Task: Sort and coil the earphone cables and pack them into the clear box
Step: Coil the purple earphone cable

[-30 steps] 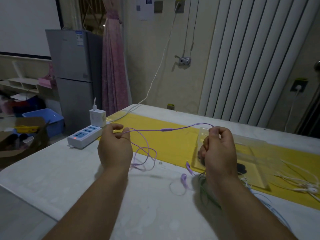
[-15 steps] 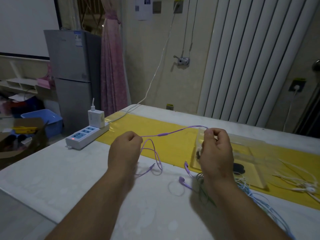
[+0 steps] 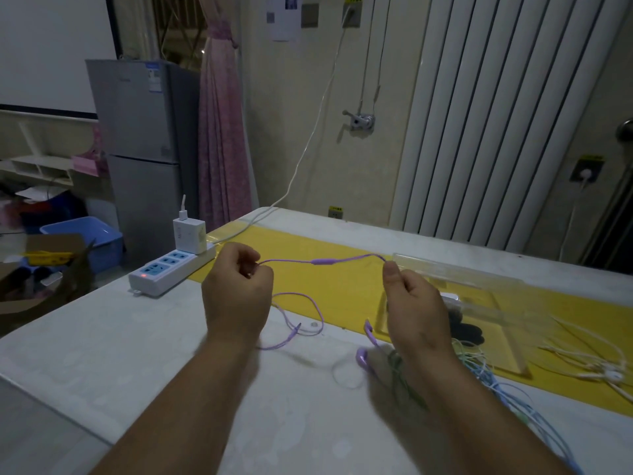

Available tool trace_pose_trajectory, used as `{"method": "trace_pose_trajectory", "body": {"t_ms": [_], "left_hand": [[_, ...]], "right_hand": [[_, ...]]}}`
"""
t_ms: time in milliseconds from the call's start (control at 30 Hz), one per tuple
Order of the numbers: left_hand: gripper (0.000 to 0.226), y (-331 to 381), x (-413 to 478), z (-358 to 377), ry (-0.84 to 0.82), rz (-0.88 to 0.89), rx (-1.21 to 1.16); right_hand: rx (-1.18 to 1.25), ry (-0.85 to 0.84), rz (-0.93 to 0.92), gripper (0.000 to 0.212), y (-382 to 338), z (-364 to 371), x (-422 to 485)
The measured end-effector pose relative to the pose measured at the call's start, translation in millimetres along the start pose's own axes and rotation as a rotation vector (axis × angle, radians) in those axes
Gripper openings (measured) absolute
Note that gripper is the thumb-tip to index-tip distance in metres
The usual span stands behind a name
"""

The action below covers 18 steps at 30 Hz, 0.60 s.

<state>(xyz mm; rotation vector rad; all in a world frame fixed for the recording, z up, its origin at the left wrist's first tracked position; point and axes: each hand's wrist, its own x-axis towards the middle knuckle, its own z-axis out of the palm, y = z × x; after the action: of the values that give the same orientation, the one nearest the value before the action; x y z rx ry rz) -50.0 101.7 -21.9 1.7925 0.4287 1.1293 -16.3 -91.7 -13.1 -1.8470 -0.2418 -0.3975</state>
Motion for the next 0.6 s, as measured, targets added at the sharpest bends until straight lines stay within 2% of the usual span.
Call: {"method": "trace_pose_trajectory", "body": {"t_ms": [133,233,300,400,467,600], "left_hand": [[0.005,-0.2,0.1,2.4,-0.155,-0.008,-0.188],[0.011,2.5,-1.1,3.8,-0.245,-0.072,-0.395],[0.013,3.4,-1.4,4.8,-0.292,-0.099,-0.445],[0.011,0.8,-2.2,7.2,-0.327,-0.099,-0.37],[0.01,0.1,-2.7,8.9,-0.355,-0.055,-0.249],[0.014,2.3,-5.8,9.3,-0.44,0.002,-0.185]], "right_hand": [[0.121,-0.054,0.109,0.044,-3.3,-0.1,1.5],[0.156,-0.06,0.067,0.029,-3.3,-0.7,2.5],[0.184,-0.046,0.054,0.033,-1.2,2.0,2.5],[0.176,-0.076,0.028,0.033,1.4,5.1,1.1],[0.057,-0.082,-0.033,0.032,2.0,5.3,-1.9],[-0.029,-0.022,-0.058,0.038,1.3,4.3,-4.9]]}}
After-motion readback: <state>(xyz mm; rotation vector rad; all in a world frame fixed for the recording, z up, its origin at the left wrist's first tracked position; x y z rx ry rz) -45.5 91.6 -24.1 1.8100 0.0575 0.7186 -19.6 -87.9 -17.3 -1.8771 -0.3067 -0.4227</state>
